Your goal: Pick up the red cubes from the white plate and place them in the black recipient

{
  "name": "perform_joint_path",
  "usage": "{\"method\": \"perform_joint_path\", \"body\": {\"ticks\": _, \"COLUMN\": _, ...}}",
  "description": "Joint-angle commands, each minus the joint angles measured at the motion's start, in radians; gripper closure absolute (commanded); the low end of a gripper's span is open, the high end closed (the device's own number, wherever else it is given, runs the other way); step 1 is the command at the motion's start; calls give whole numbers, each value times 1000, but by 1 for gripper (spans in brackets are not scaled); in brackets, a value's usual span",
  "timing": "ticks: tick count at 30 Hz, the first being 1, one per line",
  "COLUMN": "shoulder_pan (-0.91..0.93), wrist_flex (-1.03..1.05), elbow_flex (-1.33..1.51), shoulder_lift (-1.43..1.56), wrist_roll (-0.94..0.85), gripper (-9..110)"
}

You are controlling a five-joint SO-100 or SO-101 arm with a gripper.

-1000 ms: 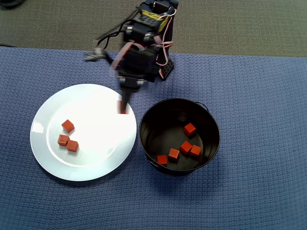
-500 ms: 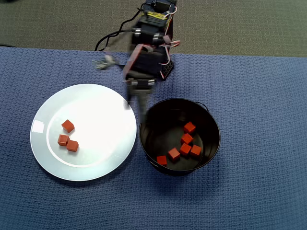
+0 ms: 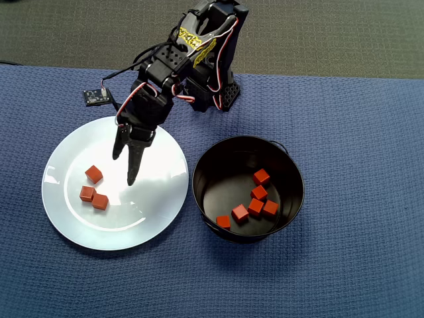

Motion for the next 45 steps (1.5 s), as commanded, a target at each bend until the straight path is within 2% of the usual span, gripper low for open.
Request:
{"method": "perform_joint_path", "body": {"ticks": 1, "shoulder_pan": 26, "wrist_flex": 2, "elbow_flex": -28, "shoulder_lift": -9, "wrist_roll": -28, "gripper": 54}}
{"method": "perform_joint_path", "body": {"ticks": 5, "shoulder_pan": 35, "wrist_flex": 167, "elbow_flex": -135, "shoulder_lift": -78, "wrist_roll": 21, "gripper": 65}}
{"method": "perform_joint_path", "body": {"ticks": 9, "shoulder_pan": 64, "wrist_flex": 305, "elbow_flex": -291, "shoulder_lift": -204, "wrist_roll": 29, "gripper": 65}}
{"method": "perform_joint_path", "body": {"ticks": 12, "shoulder_pan": 75, "wrist_flex": 368, "elbow_flex": -394, "shoulder_lift": -321, "wrist_roll": -72, "gripper": 67}}
{"method": "perform_joint_path", "body": {"ticks": 16, "shoulder_pan": 95, "wrist_flex": 477, "elbow_flex": -514, "shoulder_lift": -453, "wrist_roll": -345, "gripper": 66}}
{"method": "perform_joint_path", "body": {"ticks": 27, "shoulder_pan": 218, "wrist_flex": 238, "elbow_flex": -531, "shoulder_lift": -583, "wrist_roll": -750, "gripper": 66}}
{"method": "perform_joint_path", "body": {"ticks": 32, "shoulder_pan": 232, "wrist_flex": 181, "elbow_flex": -557, "shoulder_lift": -629, "wrist_roll": -756, "gripper": 66}}
{"method": "perform_joint_path", "body": {"ticks": 37, "shoulder_pan": 236, "wrist_flex": 187, "elbow_flex": -578, "shoulder_lift": -666, "wrist_roll": -782, "gripper": 74}}
{"method": "perform_joint_path", "body": {"ticks": 45, "shoulder_pan": 210, "wrist_flex": 140, "elbow_flex": -557, "shoulder_lift": -698, "wrist_roll": -801, "gripper": 75}}
